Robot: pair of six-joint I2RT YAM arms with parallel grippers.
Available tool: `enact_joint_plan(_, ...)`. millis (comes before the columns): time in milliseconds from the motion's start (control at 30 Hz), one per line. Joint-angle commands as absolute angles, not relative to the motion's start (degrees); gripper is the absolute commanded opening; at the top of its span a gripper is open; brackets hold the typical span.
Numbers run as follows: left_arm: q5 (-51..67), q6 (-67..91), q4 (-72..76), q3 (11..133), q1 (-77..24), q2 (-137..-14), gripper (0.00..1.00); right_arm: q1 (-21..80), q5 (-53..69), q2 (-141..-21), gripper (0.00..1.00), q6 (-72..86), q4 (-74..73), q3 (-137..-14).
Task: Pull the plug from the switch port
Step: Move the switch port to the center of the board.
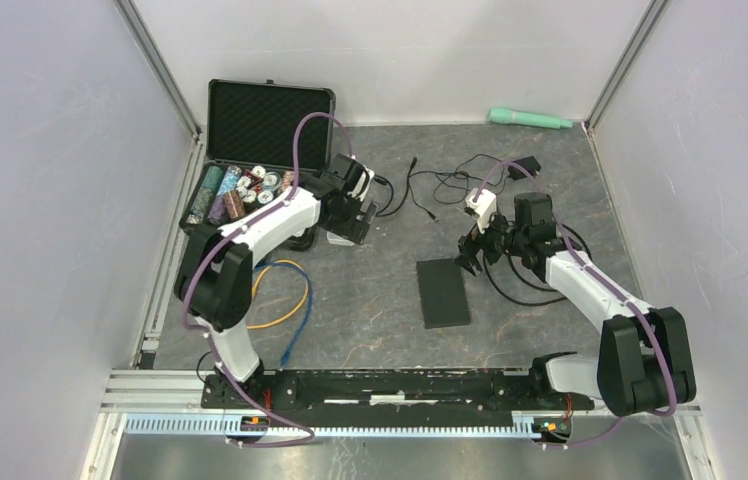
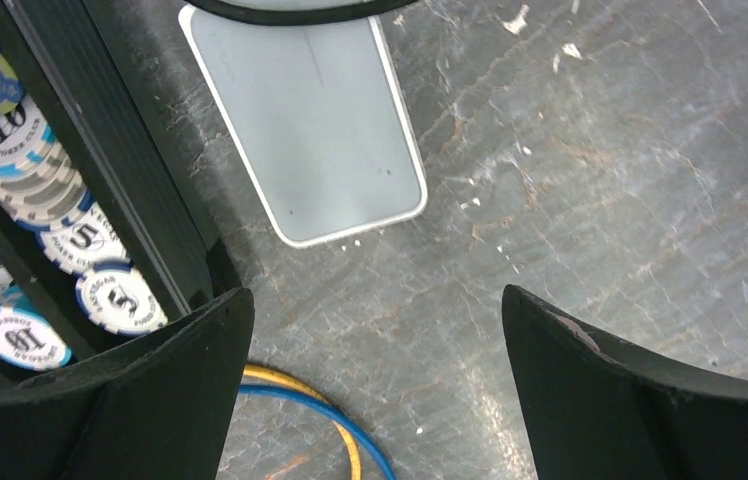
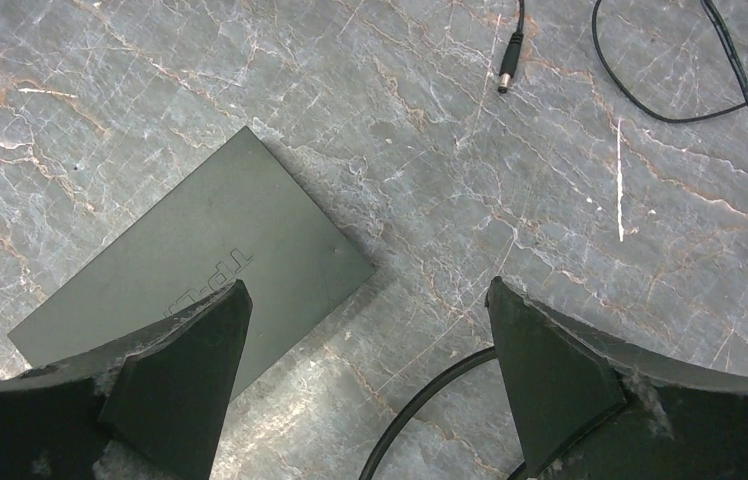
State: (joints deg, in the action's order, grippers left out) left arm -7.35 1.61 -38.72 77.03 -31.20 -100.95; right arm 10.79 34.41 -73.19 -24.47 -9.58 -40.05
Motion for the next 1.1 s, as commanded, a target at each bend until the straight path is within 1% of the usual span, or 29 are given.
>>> enact_joint_plan(0,-5.5,6.7,-41.8,82.5,-29.3,-106.2,1.0,11.1,33.8,-71.7,0.96,-24.4,-6.7,-39.4)
enact_joint_plan(300,-2.6,12.3,-43.5,87.9,-27.4,-114.4,1.0,11.1,34.2,-71.8,0.96,-24.7,-6.9,-38.9)
enact_joint_plan(500,-2.0,14.0,-43.3,89.2,-25.8,-117.4,1.0,11.0,34.0,-71.8,0.96,-24.8,-7.1,-38.7)
enact_joint_plan(600,-0.9,14.5,-41.9,88.3,-24.4,-118.0,0.97,11.1,34.1,-72.0,0.96,-24.9,-7.1,-38.6)
enact_joint_plan(667,-0.3,14.6,-41.6,88.2,-24.0,-118.6,0.93,11.0,34.2,-72.0,0.96,-25.0,-7.1,-38.7)
enact_joint_plan(833,2.8,15.0,-40.7,85.9,-24.0,-118.1,0.8,11.1,34.1,-72.1,0.96,-24.9,-7.1,-38.6)
enact_joint_plan(933,4.4,17.0,-38.7,80.2,-24.1,-115.4,0.72,11.1,33.8,-72.1,0.96,-24.8,-7.1,-38.7)
enact_joint_plan(1000,4.6,18.6,-37.2,75.2,-24.7,-112.6,0.68,11.1,33.5,-72.2,0.96,-24.7,-7.0,-38.6)
enact_joint_plan(1033,5.2,19.6,-35.7,71.9,-25.0,-110.5,0.61,11.1,33.3,-72.2,0.96,-24.9,-6.9,-38.6)
enact_joint_plan(1067,6.1,20.9,-33.9,68.4,-25.5,-108.4,0.51,11.1,33.0,-72.3,0.96,-25.0,-6.8,-38.5)
